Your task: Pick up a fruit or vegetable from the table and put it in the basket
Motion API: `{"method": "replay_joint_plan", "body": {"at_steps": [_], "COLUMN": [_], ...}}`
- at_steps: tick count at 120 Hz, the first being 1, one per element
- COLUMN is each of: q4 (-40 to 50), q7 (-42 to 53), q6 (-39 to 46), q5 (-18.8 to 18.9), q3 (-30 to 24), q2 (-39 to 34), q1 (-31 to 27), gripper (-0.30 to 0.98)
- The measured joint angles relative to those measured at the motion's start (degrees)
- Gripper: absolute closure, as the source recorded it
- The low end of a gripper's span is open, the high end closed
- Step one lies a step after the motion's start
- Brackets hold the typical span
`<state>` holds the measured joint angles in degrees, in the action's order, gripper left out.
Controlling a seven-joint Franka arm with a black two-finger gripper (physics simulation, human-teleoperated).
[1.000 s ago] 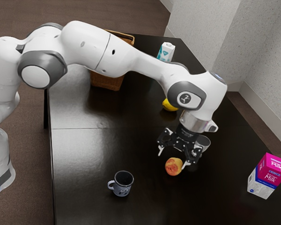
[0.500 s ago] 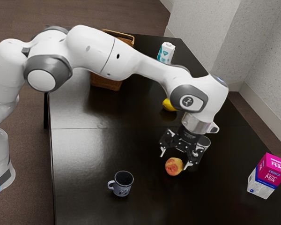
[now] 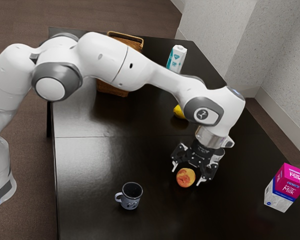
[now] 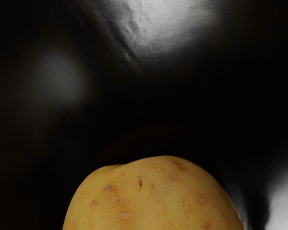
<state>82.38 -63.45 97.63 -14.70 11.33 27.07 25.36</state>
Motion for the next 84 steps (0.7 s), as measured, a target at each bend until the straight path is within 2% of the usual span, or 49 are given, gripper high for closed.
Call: {"method": "replay_joint_plan", "body": {"at_steps": [29,55,84], "q4": [0.01,-0.01,-0.03], "q7": [-0.12,-0.34,-1.25], "q6": [0.72,0.92,0.59], "q5": [-0.13,-0.22,0.52], "q3": [-0.09,-0.09,0.33], "q2": [0.65,0.61,-1.7], "q1": [-0.04,0.04,2.28], "gripper": [0.0,0.31,0.35]}}
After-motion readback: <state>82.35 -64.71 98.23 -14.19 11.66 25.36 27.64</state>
